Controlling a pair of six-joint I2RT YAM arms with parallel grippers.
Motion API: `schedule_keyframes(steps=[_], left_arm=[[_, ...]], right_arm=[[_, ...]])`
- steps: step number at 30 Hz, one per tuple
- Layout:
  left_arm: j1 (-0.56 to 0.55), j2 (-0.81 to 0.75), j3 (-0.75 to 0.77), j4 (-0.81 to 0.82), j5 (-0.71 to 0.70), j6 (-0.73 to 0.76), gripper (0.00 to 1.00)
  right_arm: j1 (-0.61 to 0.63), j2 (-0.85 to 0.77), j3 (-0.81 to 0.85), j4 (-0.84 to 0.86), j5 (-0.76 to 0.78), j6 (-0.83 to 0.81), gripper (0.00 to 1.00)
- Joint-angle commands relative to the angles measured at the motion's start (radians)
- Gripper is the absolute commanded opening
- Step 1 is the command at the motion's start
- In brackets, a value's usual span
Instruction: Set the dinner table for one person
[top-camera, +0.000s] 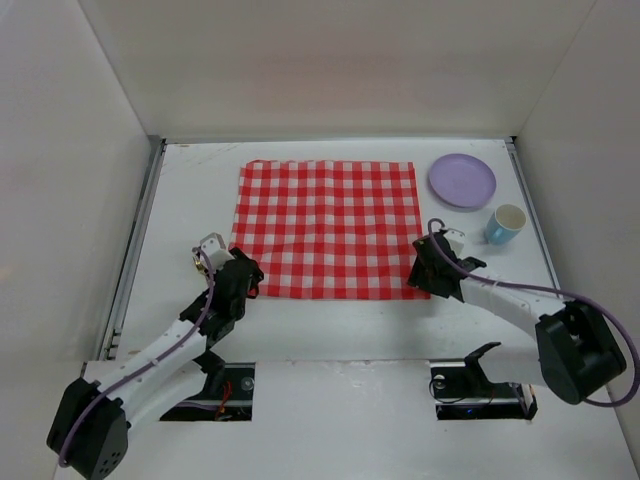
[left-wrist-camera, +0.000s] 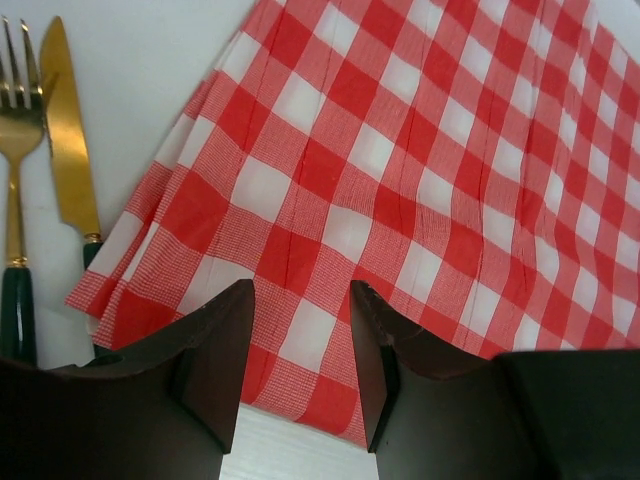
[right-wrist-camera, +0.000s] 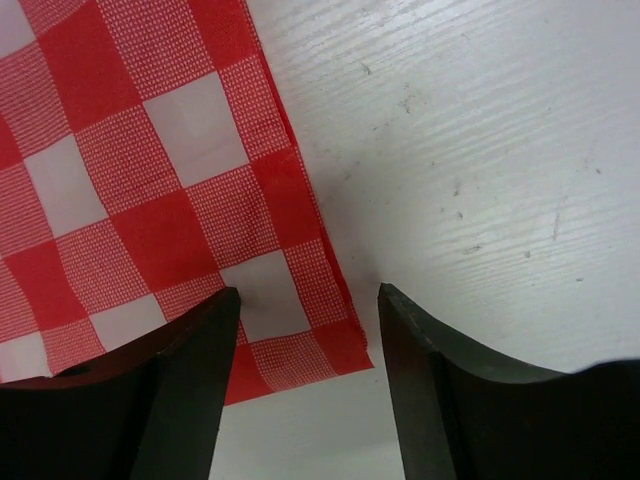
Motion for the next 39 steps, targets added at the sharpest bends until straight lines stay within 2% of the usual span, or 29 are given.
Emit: schedule_keyframes(steps=[1,3,9,10,12,16,19,21,24,27,29,32,35,39], left_arm=[[0.013,0.050,-0.020,0.129,0.058,-0.019,0.40],[0.026,0.104,-0.036,0.164,0.087,-0.025,0.40],[0.059,0.207,-0.097,0.284,0.165,-0.047,0.40],[0.059,0.210,-0.102,0.290,0.170,-0.045,0.40],[0.046,0.210,-0.111,0.292,0.165,-0.039,0.40],[0.036,0.173,-0.139,0.289,0.168,-0.033,0.40],[0.036,0.131,-0.148,0.280,0.171,-0.032,0.40],[0.041,0.111,-0.142,0.278,0.171,-0.021,0.41],[0.047,0.080,-0.117,0.272,0.174,-0.001,0.41],[0.020,0.019,-0.080,0.260,0.176,0.005,0.40],[-0.016,-0.011,-0.057,0.272,0.170,0.014,0.38],[-0.080,-0.017,-0.033,0.319,0.161,0.054,0.28],[-0.144,0.028,-0.037,0.420,0.161,0.117,0.15],[-0.207,0.071,-0.071,0.496,0.112,0.134,0.11]], right_arm=[[-0.010,0.056,0.072,0.036,-0.012,-0.039,0.58],[-0.010,0.078,0.085,0.033,-0.016,-0.044,0.51],[-0.010,0.078,0.085,0.033,-0.016,-0.044,0.50],[-0.089,0.008,0.051,-0.001,-0.006,-0.021,0.13],[-0.110,-0.026,0.042,-0.012,0.015,-0.010,0.11],[-0.154,-0.037,0.042,-0.032,0.053,-0.001,0.10],[-0.166,-0.046,0.042,-0.035,0.058,0.001,0.14],[-0.170,-0.072,0.045,-0.039,0.047,0.007,0.25],[-0.163,-0.143,0.068,-0.073,0.037,0.021,0.51],[-0.157,-0.228,0.118,-0.093,0.040,0.031,0.62],[-0.168,-0.246,0.161,-0.075,0.038,0.036,0.63],[-0.192,-0.191,0.212,0.026,0.047,0.073,0.61],[-0.203,-0.059,0.268,0.141,0.066,0.158,0.51],[-0.222,0.131,0.396,0.192,0.153,0.313,0.41]])
